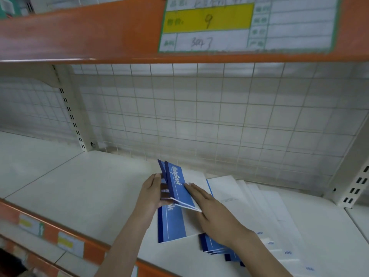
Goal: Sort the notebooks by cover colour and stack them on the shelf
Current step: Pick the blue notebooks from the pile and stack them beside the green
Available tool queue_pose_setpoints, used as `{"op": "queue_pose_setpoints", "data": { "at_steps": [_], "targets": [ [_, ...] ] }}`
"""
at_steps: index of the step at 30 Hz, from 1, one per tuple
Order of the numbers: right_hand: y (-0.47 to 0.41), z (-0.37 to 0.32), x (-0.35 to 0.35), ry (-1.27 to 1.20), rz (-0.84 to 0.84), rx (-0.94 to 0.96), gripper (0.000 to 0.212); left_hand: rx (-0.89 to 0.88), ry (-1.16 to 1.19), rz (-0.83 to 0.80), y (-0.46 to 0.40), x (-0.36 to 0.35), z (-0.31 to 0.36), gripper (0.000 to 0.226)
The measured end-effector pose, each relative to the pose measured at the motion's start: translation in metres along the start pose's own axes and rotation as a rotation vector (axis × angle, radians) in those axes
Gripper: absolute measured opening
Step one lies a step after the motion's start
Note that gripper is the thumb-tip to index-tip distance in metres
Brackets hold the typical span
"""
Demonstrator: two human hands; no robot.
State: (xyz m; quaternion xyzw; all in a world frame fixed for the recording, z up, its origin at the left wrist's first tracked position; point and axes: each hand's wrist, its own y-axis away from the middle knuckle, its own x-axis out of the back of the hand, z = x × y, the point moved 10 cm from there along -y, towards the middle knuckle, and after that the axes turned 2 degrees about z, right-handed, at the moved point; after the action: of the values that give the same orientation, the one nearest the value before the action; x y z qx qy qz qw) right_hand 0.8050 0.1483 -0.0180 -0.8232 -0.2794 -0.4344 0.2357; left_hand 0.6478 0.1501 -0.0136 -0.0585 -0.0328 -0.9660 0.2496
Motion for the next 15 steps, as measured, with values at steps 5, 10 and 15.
{"op": "queue_pose_setpoints", "data": {
  "at_steps": [5, 10, 15],
  "targets": [
    [0.0, 0.001, -0.001, -0.029, -0.005, -0.013, 0.059, -0.129, -0.765, -0.084, 0.002, -0.007, -0.008, 0.028],
    [0.001, 0.002, -0.008, -0.002, -0.072, -0.016, 0.061, -0.06, -0.551, -0.044, -0.004, -0.007, -0.01, 0.039],
    [0.001, 0.007, -0.016, 0.062, -0.139, -0.018, 0.06, 0.233, 0.149, 0.053, -0.004, 0.004, -0.034, 0.024]
  ]
}}
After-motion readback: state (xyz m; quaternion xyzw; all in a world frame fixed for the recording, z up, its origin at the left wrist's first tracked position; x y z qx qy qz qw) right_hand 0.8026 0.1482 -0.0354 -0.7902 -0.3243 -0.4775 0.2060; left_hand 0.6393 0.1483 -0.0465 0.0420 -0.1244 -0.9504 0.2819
